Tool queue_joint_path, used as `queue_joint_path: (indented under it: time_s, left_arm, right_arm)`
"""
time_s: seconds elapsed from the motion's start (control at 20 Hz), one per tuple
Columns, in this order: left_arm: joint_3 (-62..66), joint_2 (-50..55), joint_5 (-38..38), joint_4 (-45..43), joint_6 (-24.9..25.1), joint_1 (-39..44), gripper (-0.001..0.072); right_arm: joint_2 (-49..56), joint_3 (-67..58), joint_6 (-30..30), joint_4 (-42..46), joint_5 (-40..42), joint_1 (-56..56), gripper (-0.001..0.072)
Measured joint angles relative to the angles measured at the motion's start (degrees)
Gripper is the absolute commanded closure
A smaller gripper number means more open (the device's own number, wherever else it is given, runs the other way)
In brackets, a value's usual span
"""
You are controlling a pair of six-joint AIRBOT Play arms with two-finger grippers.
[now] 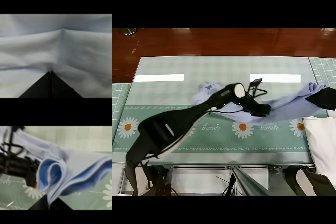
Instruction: Fold the shirts.
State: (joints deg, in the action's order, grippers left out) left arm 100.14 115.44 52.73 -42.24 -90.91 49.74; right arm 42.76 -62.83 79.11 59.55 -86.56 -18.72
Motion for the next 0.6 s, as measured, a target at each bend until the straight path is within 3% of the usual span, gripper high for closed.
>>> queue_joint_path:
  time_s: [0.25, 0.6]
  left_arm:
    - [2.62, -0.87, 1.46, 2.25, -0.11, -2.12, 0.0687]
    - [2.69, -15.1, 10.29, 0.57, 1.01, -26.21, 0.0686]
  right_arm:
    - [-0.9, 0.17, -0.52, -0.83, 1.07, 0.66, 0.0692]
    - [4.68, 0.0, 2.67, -1.99, 7.63, 14.8, 0.0692]
